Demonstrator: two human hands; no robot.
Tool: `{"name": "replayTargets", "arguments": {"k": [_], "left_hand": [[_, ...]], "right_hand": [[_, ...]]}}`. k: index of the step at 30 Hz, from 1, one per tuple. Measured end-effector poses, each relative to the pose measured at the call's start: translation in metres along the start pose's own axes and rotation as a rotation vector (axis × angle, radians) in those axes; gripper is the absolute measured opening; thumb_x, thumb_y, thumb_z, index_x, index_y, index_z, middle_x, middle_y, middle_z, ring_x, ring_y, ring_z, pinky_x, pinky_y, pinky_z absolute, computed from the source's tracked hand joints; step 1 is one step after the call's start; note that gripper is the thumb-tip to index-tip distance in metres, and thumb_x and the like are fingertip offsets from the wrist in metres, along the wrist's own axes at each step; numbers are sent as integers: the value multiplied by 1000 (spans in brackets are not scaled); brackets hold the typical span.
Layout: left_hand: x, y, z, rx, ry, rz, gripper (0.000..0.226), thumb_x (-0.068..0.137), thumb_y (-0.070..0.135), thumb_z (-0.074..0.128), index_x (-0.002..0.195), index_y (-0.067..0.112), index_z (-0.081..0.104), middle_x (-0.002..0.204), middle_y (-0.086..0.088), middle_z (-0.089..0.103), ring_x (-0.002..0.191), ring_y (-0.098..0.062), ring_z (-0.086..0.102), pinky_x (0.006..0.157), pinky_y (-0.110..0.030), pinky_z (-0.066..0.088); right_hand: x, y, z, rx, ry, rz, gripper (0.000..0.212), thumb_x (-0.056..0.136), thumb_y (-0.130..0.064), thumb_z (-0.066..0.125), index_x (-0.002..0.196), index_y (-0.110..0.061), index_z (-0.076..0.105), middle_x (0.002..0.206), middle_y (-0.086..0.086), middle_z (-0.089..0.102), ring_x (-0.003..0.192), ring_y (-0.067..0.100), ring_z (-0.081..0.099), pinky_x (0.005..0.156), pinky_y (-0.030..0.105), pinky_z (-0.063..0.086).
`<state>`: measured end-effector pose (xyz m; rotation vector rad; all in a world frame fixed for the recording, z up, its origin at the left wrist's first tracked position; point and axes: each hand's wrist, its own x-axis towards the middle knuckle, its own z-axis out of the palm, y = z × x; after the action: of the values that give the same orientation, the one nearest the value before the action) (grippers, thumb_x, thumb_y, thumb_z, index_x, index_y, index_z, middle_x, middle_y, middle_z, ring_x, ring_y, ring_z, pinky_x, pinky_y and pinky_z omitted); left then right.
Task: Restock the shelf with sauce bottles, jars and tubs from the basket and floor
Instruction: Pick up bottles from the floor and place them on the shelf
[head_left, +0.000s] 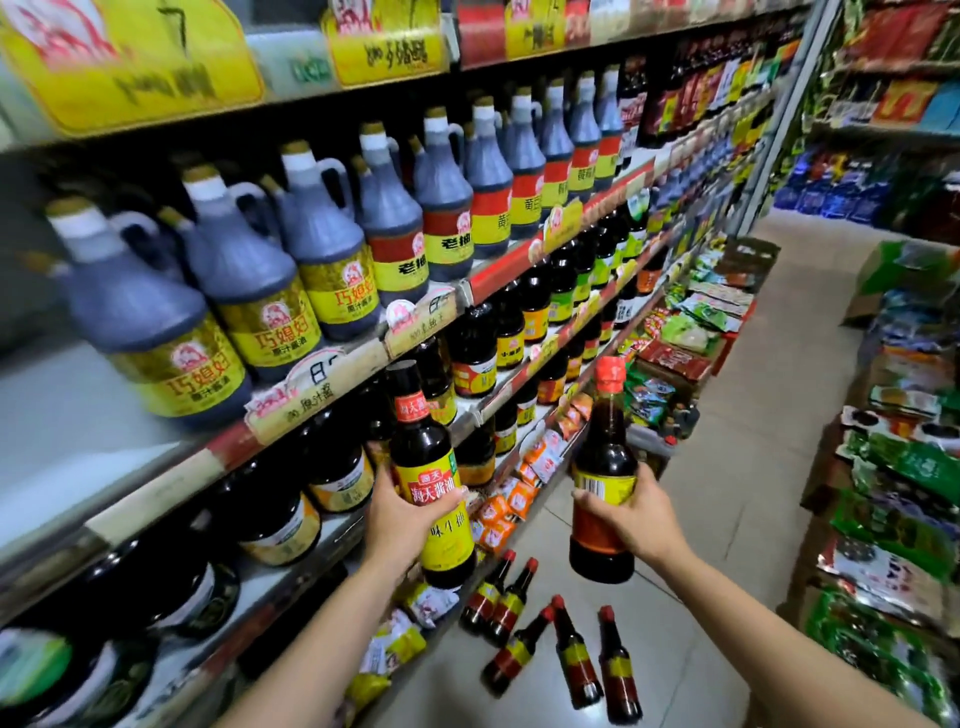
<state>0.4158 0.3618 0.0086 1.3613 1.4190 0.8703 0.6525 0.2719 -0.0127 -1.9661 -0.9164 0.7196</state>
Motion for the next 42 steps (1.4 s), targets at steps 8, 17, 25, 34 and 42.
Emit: {"name": "replayTargets", "arguments": {"k": [8,17,25,34,42], "left_hand": [[-45,7,-25,-56,198,-13,68,59,14,85,116,18,48,104,0,62,88,-14,59,74,-24,45],[-98,-4,-80,-79,471,-53,61,57,15,86,105,23,49,91,7,62,80,-7,60,75,-25,44],[-128,-22,-158,-165,575,-27,54,60,16,84,102,25,51,95,4,66,86,-12,63,76,-29,50],[-160,-36,-261,-206,662,13,59,42,38,84,93,28,56,92,3,70,84,-17,67,77,-34,53],[-164,-24,-331,-228,694,41,42,61,18,83,92,27,56,89,4,69,80,-12,66,70,-27,52]], "right_hand": [[0,-24,10,6,-179,-157,67,69,-30,79,122,-8,45,102,1,54,92,18,51,79,28,40],[-25,-64,58,-42,-388,-325,60,68,-33,80,115,-12,49,101,2,58,89,17,53,78,26,39],[-71,-113,125,-82,-543,-481,67,65,-39,80,118,-14,48,113,7,62,105,24,58,86,34,47],[-139,-175,215,-146,-619,-598,58,62,-42,82,106,-16,55,96,2,66,92,20,62,77,31,46],[-181,-243,249,-91,-731,-685,40,65,-40,80,94,-24,56,87,-2,66,81,14,62,70,26,44]]}}
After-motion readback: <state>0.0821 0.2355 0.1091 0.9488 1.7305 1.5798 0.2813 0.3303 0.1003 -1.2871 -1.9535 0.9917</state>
